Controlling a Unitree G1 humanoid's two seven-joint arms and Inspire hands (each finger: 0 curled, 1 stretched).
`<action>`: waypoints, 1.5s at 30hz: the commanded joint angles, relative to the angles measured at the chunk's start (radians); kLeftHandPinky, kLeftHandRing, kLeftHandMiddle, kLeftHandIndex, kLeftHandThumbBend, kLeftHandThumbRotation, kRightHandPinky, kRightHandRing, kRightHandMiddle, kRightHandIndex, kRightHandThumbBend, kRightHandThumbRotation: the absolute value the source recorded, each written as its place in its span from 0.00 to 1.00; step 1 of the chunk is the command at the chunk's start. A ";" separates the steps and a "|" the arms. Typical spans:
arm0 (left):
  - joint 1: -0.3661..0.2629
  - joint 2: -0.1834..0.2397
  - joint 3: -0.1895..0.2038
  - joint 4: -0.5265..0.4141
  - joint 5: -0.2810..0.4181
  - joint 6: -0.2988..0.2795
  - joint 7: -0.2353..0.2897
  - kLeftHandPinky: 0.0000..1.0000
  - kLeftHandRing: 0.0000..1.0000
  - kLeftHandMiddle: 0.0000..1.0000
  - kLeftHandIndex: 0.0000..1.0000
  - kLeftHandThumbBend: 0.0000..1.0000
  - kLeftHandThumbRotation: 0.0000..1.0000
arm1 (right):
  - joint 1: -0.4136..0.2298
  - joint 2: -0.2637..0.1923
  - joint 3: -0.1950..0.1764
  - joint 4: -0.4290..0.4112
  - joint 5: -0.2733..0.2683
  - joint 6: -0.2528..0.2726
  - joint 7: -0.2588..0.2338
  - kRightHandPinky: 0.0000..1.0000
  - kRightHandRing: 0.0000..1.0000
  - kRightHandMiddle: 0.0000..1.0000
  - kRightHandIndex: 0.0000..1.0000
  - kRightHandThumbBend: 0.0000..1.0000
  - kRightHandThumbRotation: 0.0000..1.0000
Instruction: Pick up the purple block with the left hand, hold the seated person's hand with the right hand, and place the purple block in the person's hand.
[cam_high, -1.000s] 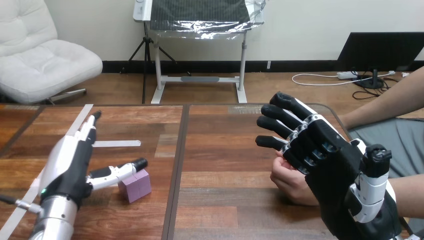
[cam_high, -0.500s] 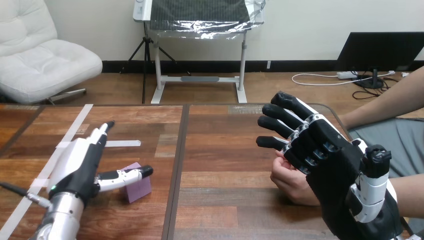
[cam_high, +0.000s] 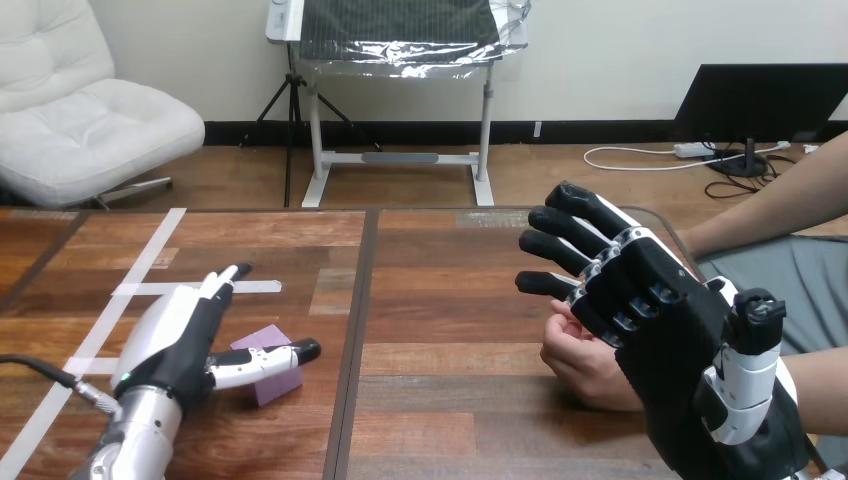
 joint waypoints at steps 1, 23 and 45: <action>-0.089 0.022 -0.016 0.016 0.004 0.002 -0.003 0.87 0.96 0.99 0.93 0.95 0.55 | -0.034 0.000 -0.015 -0.034 0.016 -0.017 0.001 0.79 0.87 0.88 0.88 0.90 0.97; -0.105 0.024 -0.045 0.047 0.007 0.007 -0.016 0.86 0.94 0.96 0.92 0.96 0.57 | -0.033 0.002 -0.023 -0.031 0.022 -0.017 0.009 0.79 0.88 0.88 0.88 0.90 0.96; -0.117 0.032 -0.081 0.019 0.052 0.097 -0.034 0.80 0.90 0.92 0.89 0.95 0.52 | -0.032 0.004 -0.020 -0.037 0.034 -0.009 0.009 0.79 0.88 0.88 0.87 0.89 0.95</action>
